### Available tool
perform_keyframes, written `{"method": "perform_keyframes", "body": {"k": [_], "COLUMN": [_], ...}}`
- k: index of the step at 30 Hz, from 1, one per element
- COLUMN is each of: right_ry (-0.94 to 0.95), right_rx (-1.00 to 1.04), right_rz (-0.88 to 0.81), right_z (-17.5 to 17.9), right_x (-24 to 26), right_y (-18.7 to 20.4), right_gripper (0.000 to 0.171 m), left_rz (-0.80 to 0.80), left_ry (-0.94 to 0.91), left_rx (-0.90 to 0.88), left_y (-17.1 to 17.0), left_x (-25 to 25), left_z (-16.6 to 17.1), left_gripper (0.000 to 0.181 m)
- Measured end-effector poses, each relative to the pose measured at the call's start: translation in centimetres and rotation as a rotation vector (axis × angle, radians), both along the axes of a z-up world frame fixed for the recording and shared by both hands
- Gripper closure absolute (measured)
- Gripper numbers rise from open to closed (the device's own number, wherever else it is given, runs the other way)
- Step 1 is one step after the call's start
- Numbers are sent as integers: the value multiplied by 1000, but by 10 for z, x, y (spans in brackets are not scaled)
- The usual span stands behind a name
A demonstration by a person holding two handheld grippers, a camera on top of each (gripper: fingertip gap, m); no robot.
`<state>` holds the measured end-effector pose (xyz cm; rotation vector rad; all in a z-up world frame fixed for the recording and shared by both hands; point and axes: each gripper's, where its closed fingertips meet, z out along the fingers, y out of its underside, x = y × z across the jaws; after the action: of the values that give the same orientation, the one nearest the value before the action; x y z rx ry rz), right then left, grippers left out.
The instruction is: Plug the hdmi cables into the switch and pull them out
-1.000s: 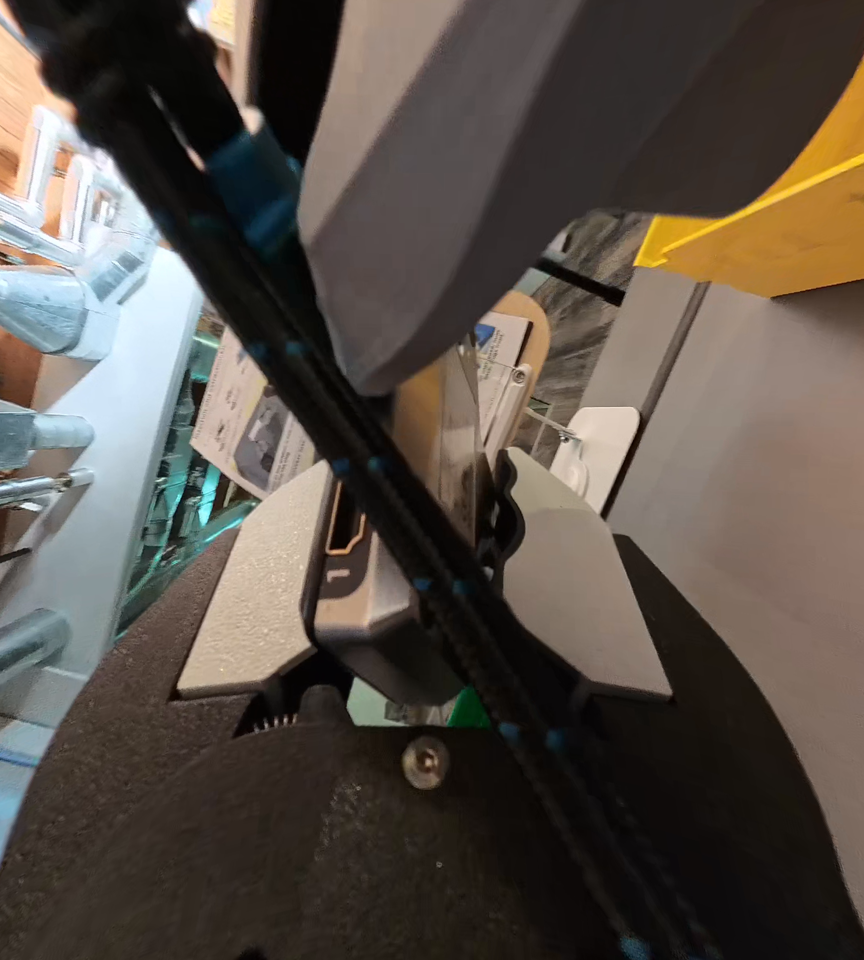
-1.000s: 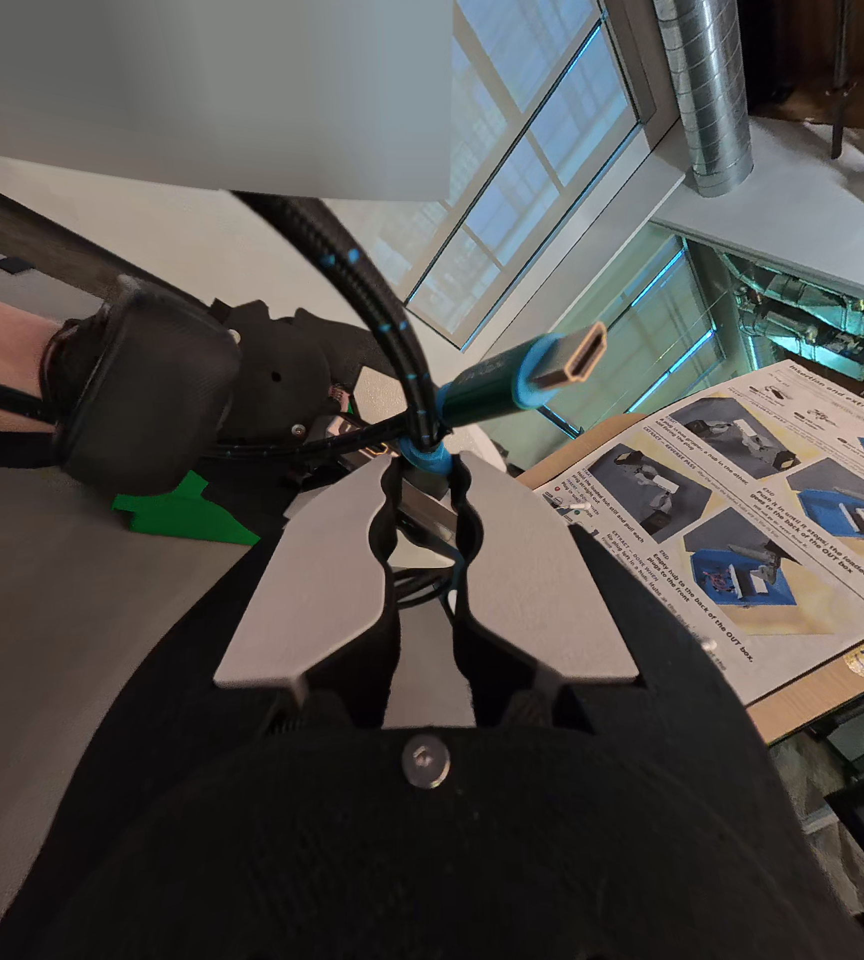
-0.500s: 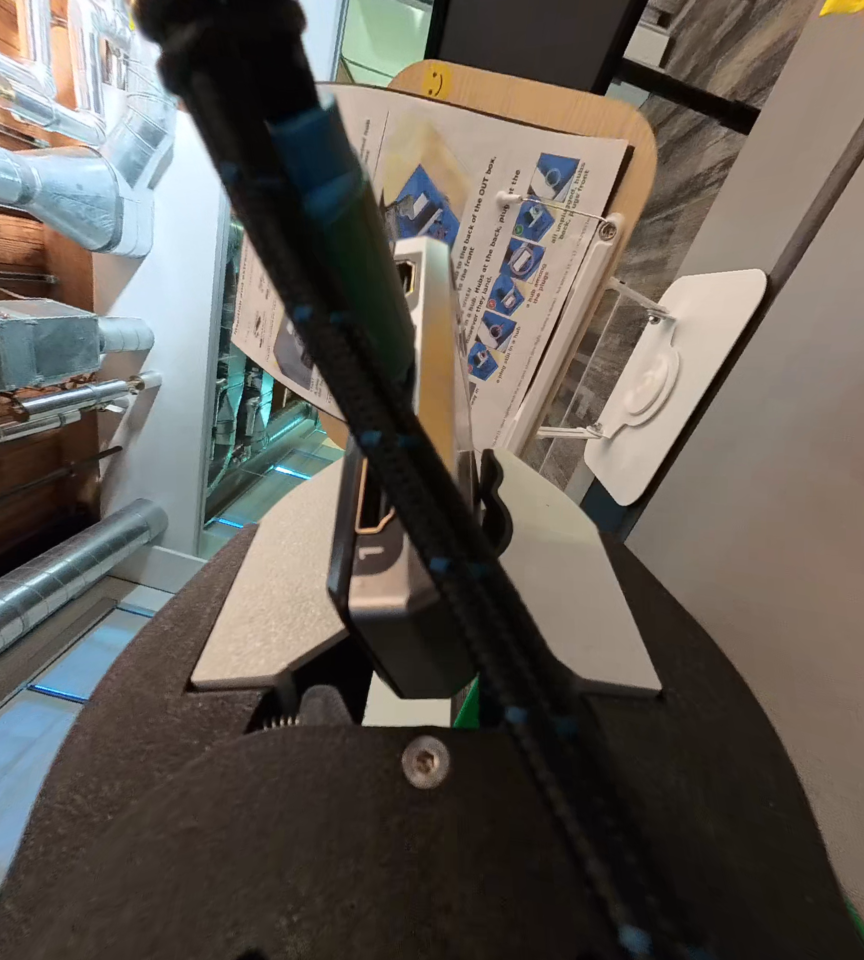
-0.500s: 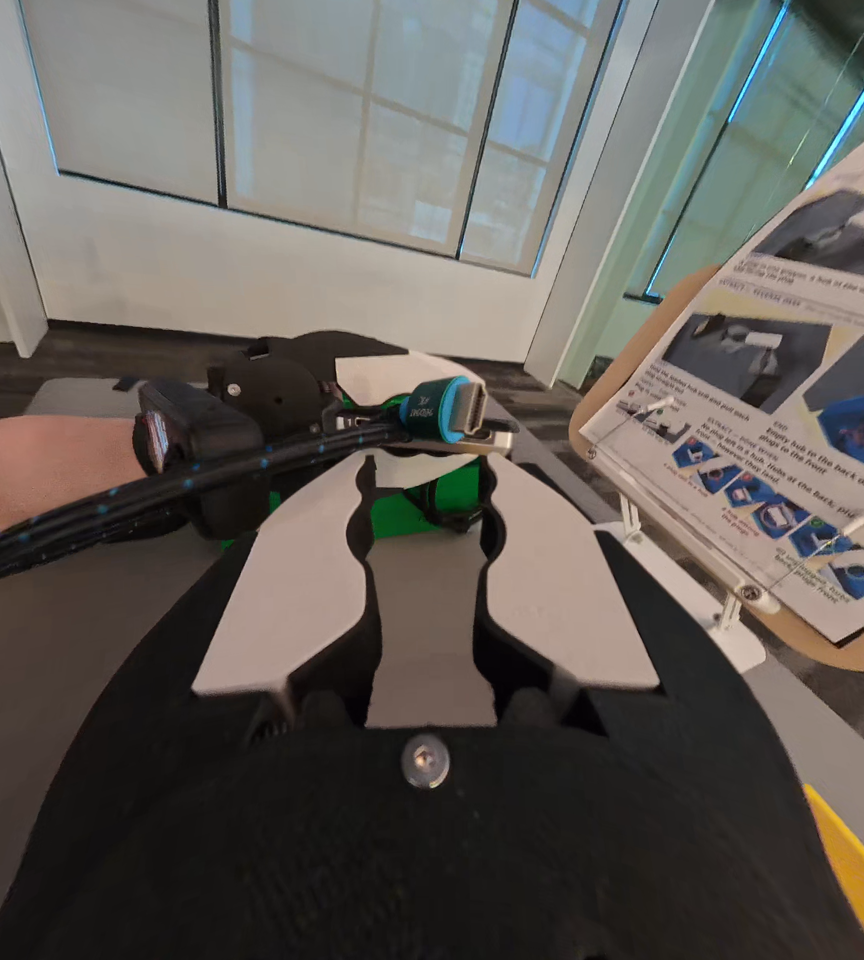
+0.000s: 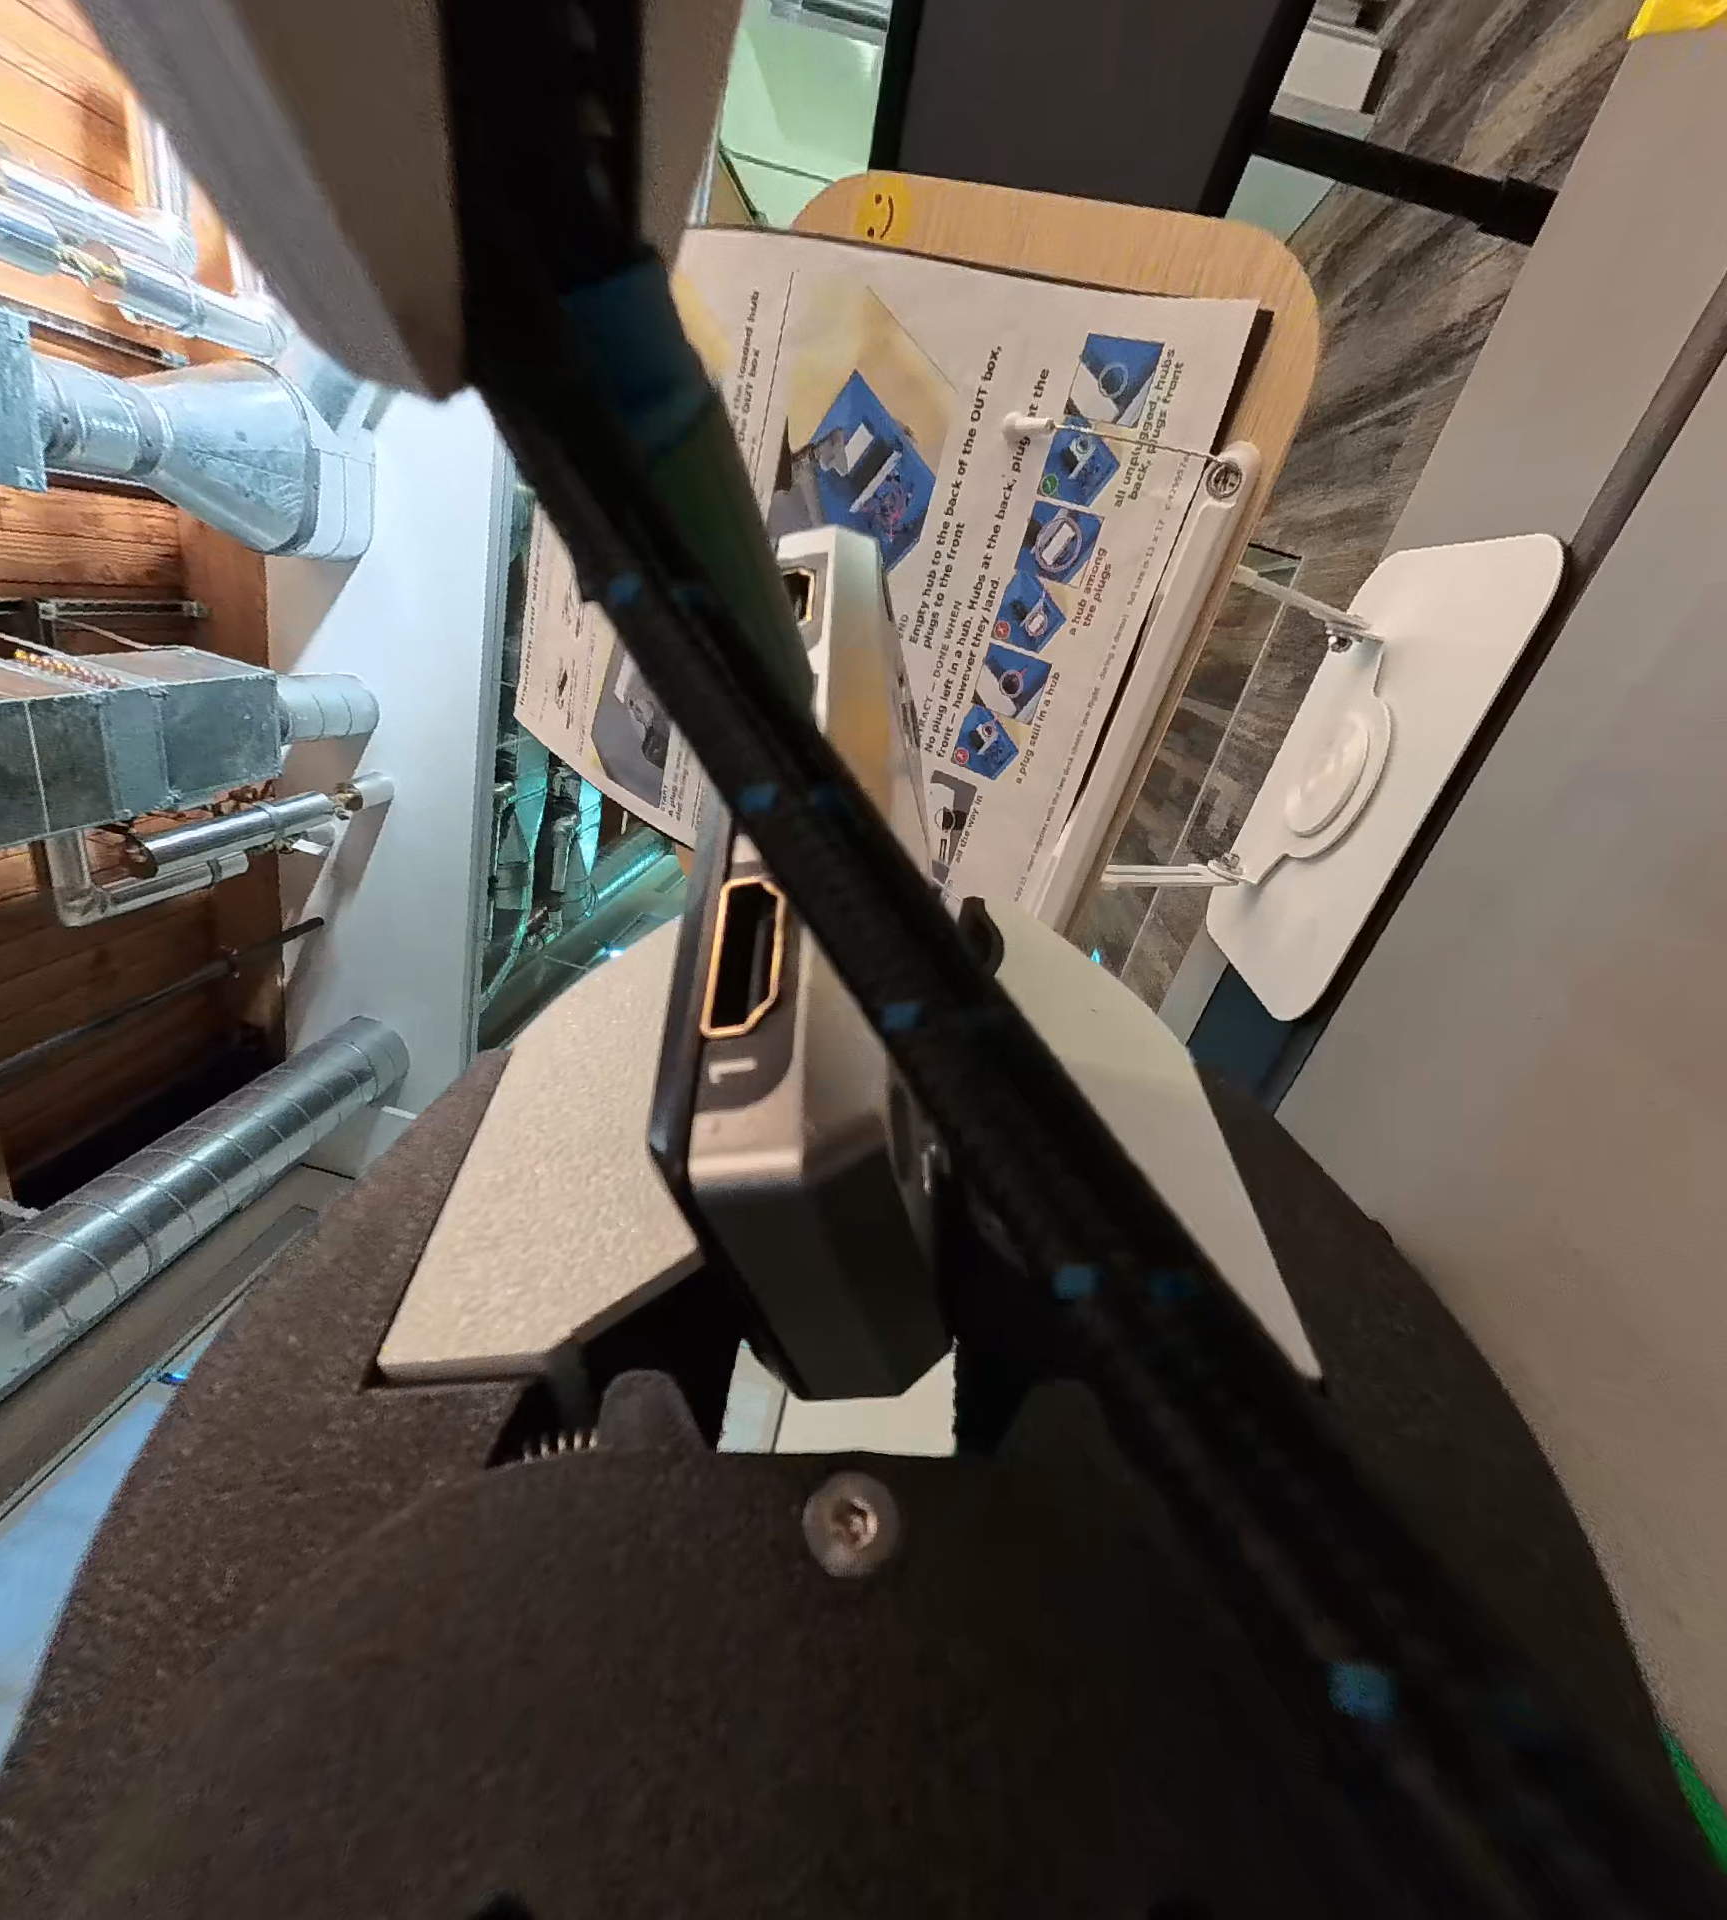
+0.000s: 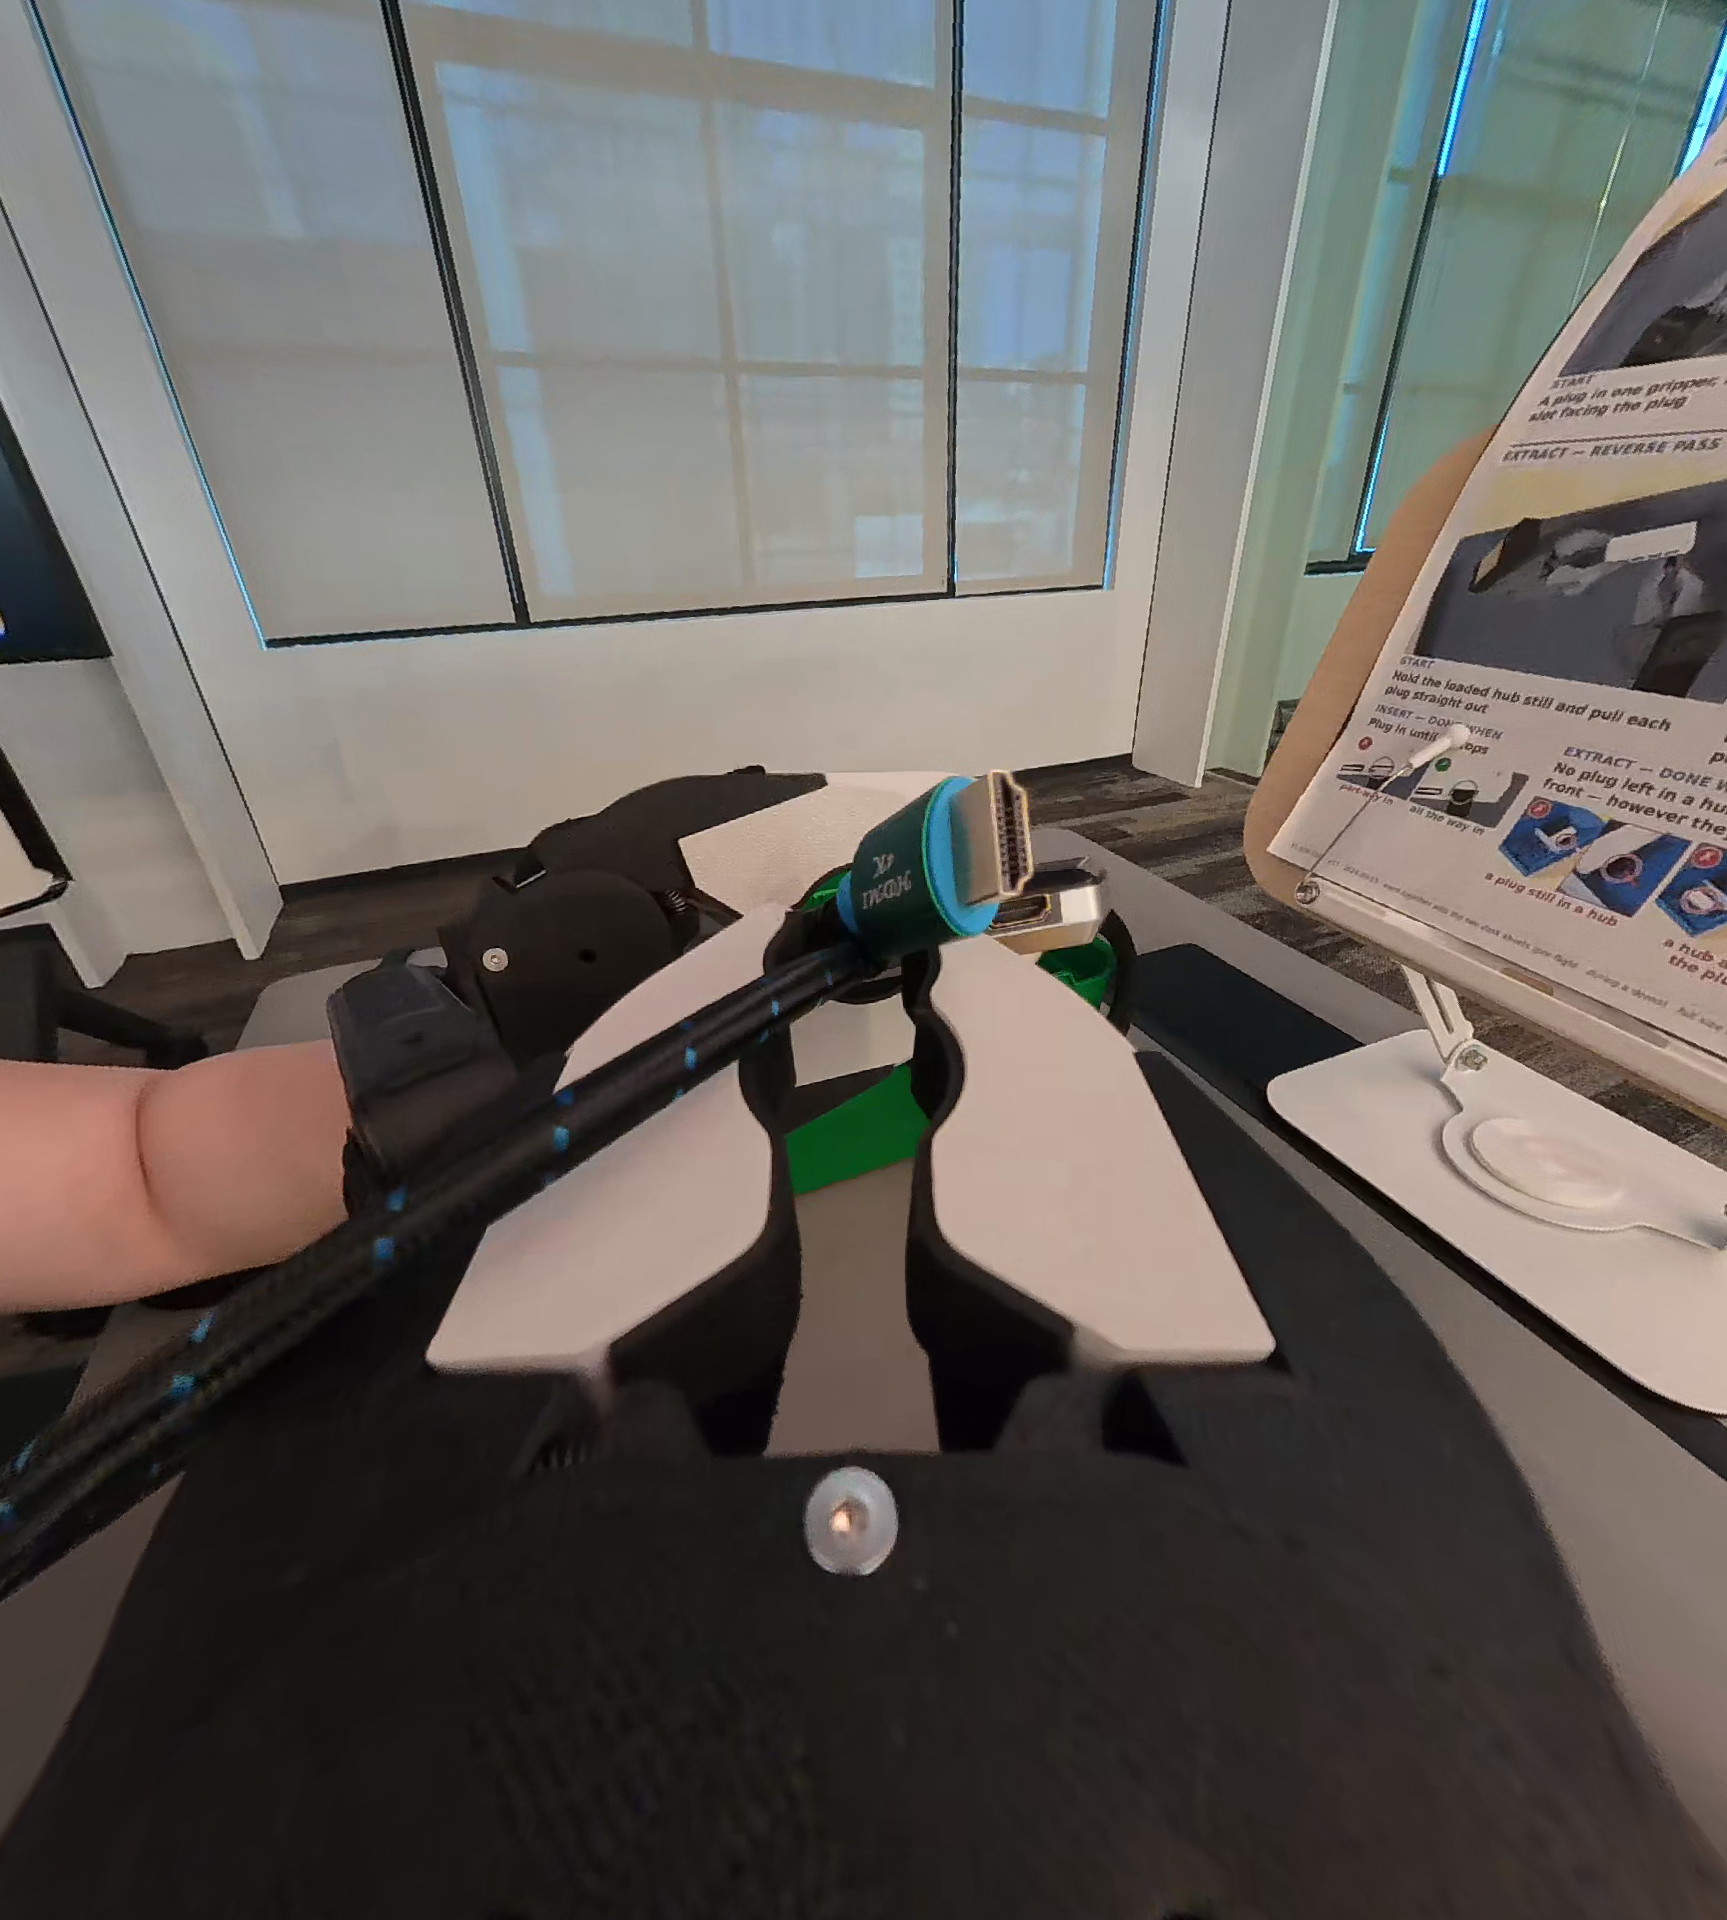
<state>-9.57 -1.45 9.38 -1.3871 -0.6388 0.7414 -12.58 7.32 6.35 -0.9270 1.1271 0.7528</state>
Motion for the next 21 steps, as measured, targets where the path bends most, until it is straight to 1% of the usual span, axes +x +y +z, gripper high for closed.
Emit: {"method": "perform_keyframes", "body": {"k": [4, 7, 10, 13, 18, 21], "right_ry": [-28, -73, -113, -131, -30, -31], "right_rx": [105, 216, 275, 280, 212, 200], "right_rz": [-28, -44, -46, -66, -13, 5], "right_z": [5, 9, 11, 9, 14, 14], "right_x": [-3, -6, -10, -11, -9, -8], "right_y": [-6, -13, -18, -17, -19, -21], "right_gripper": [154, 155, 156, 156, 155, 155], "left_rz": [-27, -65, -97, -103, -143, -172], "left_ry": [-22, -77, -127, -123, -122, -112], "left_rx": [-31, -70, -116, -143, -23, -19], "left_y": [-2, -4, -4, -2, -13, -18], "left_x": [1, 1, 0, -1, 0, 2], "left_z": [1, 4, 5, 2, 17, 17], "left_gripper": [142, 142, 143, 146, 147, 147]}}
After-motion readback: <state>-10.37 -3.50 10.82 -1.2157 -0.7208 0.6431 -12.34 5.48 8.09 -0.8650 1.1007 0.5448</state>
